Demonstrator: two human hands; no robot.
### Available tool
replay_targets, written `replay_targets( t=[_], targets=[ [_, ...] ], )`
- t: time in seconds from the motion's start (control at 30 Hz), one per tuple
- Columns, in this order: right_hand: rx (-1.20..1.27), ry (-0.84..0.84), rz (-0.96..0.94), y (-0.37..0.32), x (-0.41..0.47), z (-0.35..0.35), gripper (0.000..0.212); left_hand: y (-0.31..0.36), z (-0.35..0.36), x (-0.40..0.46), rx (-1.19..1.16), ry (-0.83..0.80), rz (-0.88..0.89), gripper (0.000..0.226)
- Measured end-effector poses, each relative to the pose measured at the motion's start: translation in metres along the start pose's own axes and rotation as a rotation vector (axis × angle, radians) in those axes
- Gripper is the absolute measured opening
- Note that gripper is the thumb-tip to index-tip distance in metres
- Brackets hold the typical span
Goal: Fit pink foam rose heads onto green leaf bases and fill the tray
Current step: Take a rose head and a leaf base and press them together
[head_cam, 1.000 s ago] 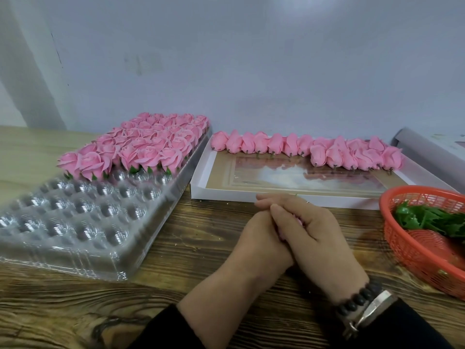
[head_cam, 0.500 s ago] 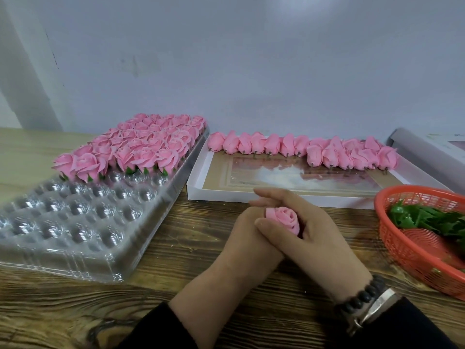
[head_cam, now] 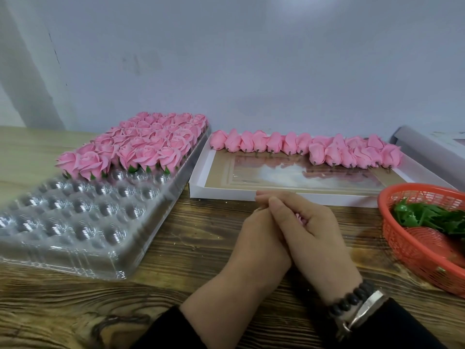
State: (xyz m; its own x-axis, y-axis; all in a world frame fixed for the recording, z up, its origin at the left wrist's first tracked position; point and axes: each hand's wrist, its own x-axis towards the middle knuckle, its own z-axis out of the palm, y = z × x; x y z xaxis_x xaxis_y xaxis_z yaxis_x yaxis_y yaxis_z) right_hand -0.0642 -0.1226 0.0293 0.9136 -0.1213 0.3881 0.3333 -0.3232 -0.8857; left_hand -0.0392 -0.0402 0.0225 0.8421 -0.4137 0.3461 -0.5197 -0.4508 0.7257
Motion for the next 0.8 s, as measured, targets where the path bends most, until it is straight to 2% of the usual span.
replay_targets(
  t=[0.13, 0.23, 0.4, 0.53, 0.6, 0.67, 0.7, 0.73, 0.8],
  targets=[
    [-0.116, -0.118, 0.017, -0.002, 0.001, -0.006, 0.023, 0.002, -0.003, 0.000, -0.137, -0.182, 0.004, 0.024],
    [-0.184, -0.216, 0.027, -0.003, 0.000, -0.009, 0.026, 0.000, -0.004, 0.000, -0.014, -0.269, 0.079, 0.030],
    [-0.211, -0.245, -0.030, -0.004, 0.001, -0.013, 0.024, 0.002, -0.004, -0.002, 0.070, -0.247, 0.157, 0.034],
    [-0.176, -0.245, -0.041, -0.001, 0.002, -0.017, 0.031, 0.005, -0.012, -0.004, -0.300, -0.185, 0.066, 0.017],
    [-0.120, -0.230, -0.034, 0.001, 0.001, -0.018, 0.044, 0.004, -0.017, -0.004, -0.361, -0.144, 0.040, 0.010],
    [-0.007, -0.192, -0.013, 0.002, 0.000, -0.019, 0.058, 0.000, -0.020, -0.003, -0.379, -0.082, 0.028, 0.017],
    [0.030, -0.166, -0.008, 0.003, 0.000, -0.019, 0.059, -0.002, -0.021, -0.001, -0.400, -0.043, 0.007, 0.013],
    [0.035, -0.132, -0.015, 0.004, 0.000, -0.019, 0.057, -0.004, -0.023, 0.000, -0.432, -0.002, -0.021, 0.008],
    [0.019, -0.053, -0.058, 0.005, 0.000, -0.018, 0.044, -0.006, -0.025, 0.003, -0.450, 0.085, -0.081, 0.012]
  ],
)
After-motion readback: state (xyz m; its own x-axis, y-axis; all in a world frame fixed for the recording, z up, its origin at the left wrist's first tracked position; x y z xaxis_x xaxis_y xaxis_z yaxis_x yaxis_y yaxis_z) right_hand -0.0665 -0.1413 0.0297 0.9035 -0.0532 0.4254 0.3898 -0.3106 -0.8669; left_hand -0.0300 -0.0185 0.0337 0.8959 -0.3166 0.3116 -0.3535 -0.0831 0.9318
